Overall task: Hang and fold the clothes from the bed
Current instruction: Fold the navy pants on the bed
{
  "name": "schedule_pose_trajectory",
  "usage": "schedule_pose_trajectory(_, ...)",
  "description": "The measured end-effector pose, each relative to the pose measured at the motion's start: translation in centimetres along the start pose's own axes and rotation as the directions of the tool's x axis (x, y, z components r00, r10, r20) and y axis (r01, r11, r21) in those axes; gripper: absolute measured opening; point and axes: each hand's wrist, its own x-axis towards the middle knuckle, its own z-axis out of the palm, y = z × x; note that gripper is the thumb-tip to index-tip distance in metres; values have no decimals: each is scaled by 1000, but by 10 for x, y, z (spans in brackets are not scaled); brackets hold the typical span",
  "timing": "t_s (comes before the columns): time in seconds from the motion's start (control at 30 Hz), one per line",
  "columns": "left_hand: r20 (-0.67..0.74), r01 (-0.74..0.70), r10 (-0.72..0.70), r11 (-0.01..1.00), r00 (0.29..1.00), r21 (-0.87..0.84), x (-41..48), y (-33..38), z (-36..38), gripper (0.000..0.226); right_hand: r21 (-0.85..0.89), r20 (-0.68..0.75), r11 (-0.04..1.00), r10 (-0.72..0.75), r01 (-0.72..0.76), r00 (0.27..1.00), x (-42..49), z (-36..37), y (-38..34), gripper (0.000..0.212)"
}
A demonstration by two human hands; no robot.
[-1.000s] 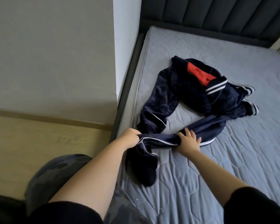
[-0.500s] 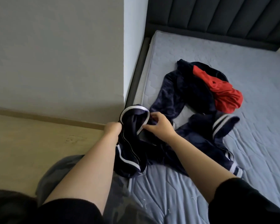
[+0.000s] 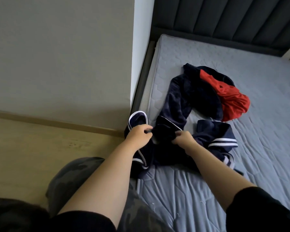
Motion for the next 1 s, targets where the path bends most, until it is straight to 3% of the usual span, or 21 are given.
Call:
schedule_pose_trajectory(0.07,24,85,-81,951,996,-296,3,6,-7,32,437,63,898,-79,44,995,-6,-3,-34,42)
schedule_pose_trajectory(0.17,60,163,-157,808,986,-566,6,12,-19,42,682,32,712,-258,168,965,-10,-6,-84,43)
schedule_pose_trajectory(0.27,76,115,-86,765,993,-634,7,9,-27,24,864,40,491,-295,115,955,-7,-5,-117,40)
schedule_pose_trajectory(0.33,24,86,-85,879,996,-469,7,5,-30,11,876,76,479,-249,54,965,-1,-1,-124,47)
schedule_pose_trajectory(0.37,-43,103,-131,908,990,-405,7,1,-30,10,839,106,544,-227,35,968,4,3,-122,53)
schedule_pose_trajectory(0.43,-118,240,-346,821,931,-517,8,-6,-30,23,636,138,770,-181,53,974,14,10,-110,64)
schedule_pose_trajectory(0.5,-17,376,-580,550,814,-746,6,-8,-33,38,394,106,909,-192,136,976,17,14,-94,63)
schedule_pose_trajectory(0.53,88,395,-611,390,787,-832,6,-8,-35,38,345,94,922,-218,174,972,16,16,-88,57)
schedule_pose_trajectory(0.57,162,379,-594,261,788,-888,7,-4,-37,34,340,95,920,-241,196,966,12,15,-83,51)
schedule_pose_trajectory(0.63,195,303,-549,111,813,-947,9,2,-41,24,375,141,898,-300,230,943,1,15,-76,41)
schedule_pose_trajectory(0.73,186,251,-515,60,837,-966,7,10,-42,21,254,315,869,-489,424,813,-15,13,-66,52)
schedule_pose_trajectory(0.8,187,255,-501,70,845,-964,4,11,-42,23,-196,523,773,-439,604,731,-15,19,-55,85)
schedule_pose_trajectory(0.87,196,281,-501,100,843,-955,3,11,-41,33,-609,504,525,-324,595,801,-8,32,-44,94)
schedule_pose_trajectory(0.9,205,301,-502,118,840,-946,3,12,-40,36,-697,445,464,-317,546,837,-5,38,-38,83)
schedule_pose_trajectory(0.93,207,318,-499,148,841,-936,1,13,-39,35,-727,374,472,-338,499,864,-3,42,-34,64)
schedule_pose_trajectory(1.0,198,319,-458,203,866,-926,-1,14,-38,23,-652,144,666,-360,362,922,0,44,-30,30)
